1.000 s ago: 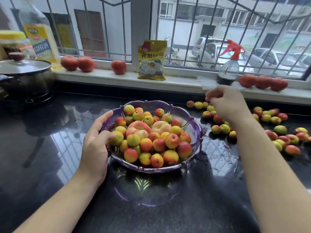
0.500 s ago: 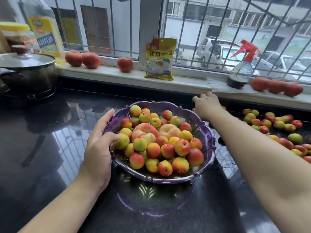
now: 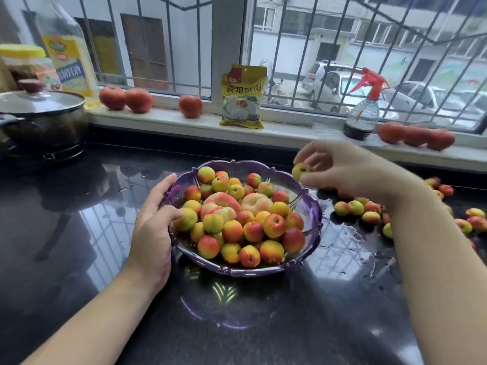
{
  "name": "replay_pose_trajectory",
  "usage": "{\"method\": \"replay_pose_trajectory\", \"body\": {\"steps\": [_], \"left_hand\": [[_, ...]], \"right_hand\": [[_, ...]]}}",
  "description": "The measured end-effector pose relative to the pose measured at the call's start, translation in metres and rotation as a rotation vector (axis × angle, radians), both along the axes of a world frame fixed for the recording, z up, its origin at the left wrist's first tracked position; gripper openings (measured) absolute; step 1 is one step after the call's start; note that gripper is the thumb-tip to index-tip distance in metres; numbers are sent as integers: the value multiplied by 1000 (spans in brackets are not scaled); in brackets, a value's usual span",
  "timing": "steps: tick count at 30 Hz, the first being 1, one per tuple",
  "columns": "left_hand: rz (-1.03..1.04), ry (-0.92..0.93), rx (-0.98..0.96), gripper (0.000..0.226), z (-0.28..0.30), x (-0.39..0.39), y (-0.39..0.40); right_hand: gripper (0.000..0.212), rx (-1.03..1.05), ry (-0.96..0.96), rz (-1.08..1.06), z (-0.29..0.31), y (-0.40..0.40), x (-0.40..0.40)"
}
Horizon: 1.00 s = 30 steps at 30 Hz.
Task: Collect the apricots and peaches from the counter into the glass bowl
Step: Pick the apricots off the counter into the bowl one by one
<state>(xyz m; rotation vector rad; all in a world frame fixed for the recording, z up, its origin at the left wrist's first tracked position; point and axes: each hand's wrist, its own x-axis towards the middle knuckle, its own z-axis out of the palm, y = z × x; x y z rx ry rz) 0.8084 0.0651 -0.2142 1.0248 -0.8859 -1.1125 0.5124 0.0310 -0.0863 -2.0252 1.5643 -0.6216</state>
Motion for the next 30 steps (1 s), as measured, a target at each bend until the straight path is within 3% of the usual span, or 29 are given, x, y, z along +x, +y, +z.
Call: {"method": "replay_pose_trajectory", "body": {"steps": [3,9,13,16,19,24,26,30], "left_hand": [[-1,12,3,62,1,0,0],[-1,30,1,60,3,-1,2],[2,28,9,58,2,-1,2],[3,29,11,61,2,-1,2],[-6,32,-1,62,0,0,1],[-21,23,-5,64,0,1,0],[-23,15,-8,63,0,1,-1],[-34,10,-17,62,-3,2,-3]], "right_hand": [[26,54,268,11,-7,13,5],[33,-37,496,45,-25,4,14],[32,-37,294,-3,-17,5,5],[21,-213,36,-192,-13,-2,-14],[22,-304,-19,-429,-28,-18,-37],[23,-201,205,-688,-64,-56,-62],[24,-262,329,-672,-74,-82,-57],[39,-305,760,-487,-88,-126,-40]]}}
